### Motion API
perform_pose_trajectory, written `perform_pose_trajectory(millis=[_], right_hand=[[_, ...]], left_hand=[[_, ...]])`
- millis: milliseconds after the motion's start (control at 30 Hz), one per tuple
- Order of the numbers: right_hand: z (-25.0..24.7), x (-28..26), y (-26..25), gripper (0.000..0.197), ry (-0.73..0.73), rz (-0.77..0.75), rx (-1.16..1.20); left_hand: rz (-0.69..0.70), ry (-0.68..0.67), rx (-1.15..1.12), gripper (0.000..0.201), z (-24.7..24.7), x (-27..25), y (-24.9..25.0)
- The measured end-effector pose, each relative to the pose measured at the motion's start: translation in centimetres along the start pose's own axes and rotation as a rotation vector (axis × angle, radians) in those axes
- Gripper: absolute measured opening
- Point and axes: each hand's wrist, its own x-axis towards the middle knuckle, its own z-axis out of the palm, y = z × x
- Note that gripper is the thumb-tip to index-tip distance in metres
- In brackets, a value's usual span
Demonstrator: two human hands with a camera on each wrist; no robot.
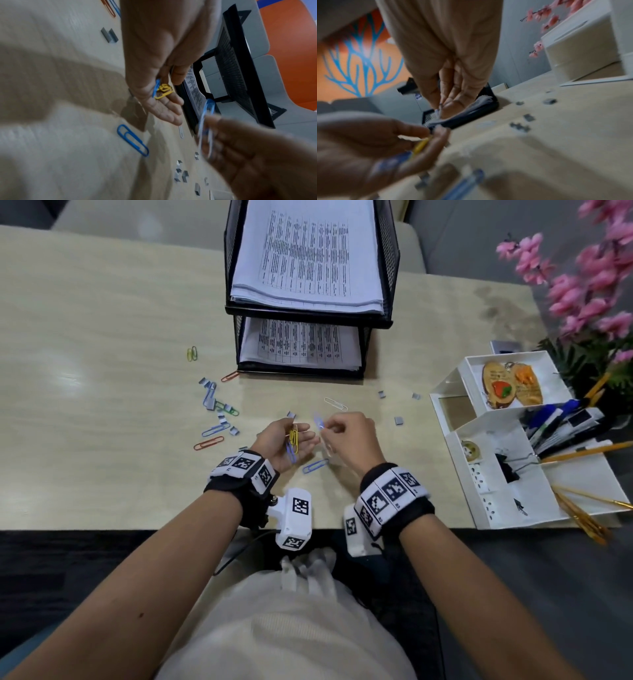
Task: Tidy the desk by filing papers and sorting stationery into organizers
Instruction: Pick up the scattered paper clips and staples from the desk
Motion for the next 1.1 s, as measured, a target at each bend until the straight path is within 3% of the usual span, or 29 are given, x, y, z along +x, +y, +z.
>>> perform_pose_trajectory(millis=[67, 133, 267, 400, 533, 667, 800, 1000, 1100], right_hand=[[0.3, 1.2, -1.7, 0.013, -0.047, -0.034, 0.084], [0.5, 3.4, -1.7, 0.016, 0.014, -0.028, 0.087], [0.6, 7.2, 0.7, 0.023, 0.099, 0.105, -0.197], [2.0, 7.4, 3.0, 0.028, -0.008, 0.080, -0.440], [2.7, 6.6, 3.3, 0.023, -0.091, 0.047, -0.499], [2.3, 4.9, 2.3, 0.017, -0.187, -0.024, -0.382], [1.8, 1.9, 2.3, 0.030, -0.379, -0.077, -0.277], [1.9, 0.7, 3.8, 0.006, -0.439, -0.203, -0.601], [2.1, 0.5, 3.6, 0.005, -0.424, -0.256, -0.672]], left_hand=[[-0.025, -0.039, -0.015, 0.041, -0.2, -0.1, 0.2], [-0.026, -0.029, -0.014, 0.043, -0.8, -0.2, 0.8], [-0.007, -0.002, 0.031, 0.045, -2.9, -0.6, 2.4], [0.047, 0.034, 0.011, 0.042, -5.3, -1.6, 3.8], [0.051, 0.038, -0.036, 0.036, -7.4, -1.7, 4.8], [0.075, 0.045, -0.040, 0.039, -7.9, -1.9, 5.3], [0.109, 0.040, -0.091, 0.059, -7.8, -1.9, 5.5], [0.113, 0.066, -0.042, 0.034, -7.3, -1.5, 5.3], [0.104, 0.064, -0.086, 0.024, -7.2, -1.4, 5.4]])
